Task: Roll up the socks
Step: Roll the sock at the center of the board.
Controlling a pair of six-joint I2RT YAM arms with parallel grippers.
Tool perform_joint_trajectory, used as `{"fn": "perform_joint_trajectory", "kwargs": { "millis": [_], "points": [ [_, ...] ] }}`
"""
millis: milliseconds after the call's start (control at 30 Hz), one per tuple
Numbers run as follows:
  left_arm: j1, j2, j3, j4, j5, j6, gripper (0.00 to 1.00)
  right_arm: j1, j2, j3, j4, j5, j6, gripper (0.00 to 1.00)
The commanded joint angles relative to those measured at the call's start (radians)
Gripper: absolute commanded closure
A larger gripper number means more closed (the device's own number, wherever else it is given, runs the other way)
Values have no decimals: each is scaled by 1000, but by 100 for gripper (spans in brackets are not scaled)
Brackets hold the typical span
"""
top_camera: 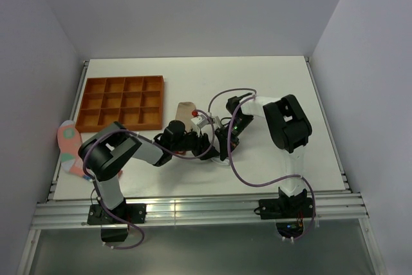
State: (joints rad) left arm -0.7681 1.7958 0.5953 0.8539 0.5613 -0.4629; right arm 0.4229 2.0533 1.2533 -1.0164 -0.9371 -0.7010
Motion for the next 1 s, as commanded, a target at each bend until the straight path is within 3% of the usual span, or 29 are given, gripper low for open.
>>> {"fn": "perform_joint_trajectory", "kwargs": {
  "millis": [0,967],
  "points": [
    [-5,19,26,16,15,41,45,-6,5,40,-30,-22,-6,100],
    [-5,56,24,7,55,38,51,-19,-2,43,12,-3,52,100]
  ]
}}
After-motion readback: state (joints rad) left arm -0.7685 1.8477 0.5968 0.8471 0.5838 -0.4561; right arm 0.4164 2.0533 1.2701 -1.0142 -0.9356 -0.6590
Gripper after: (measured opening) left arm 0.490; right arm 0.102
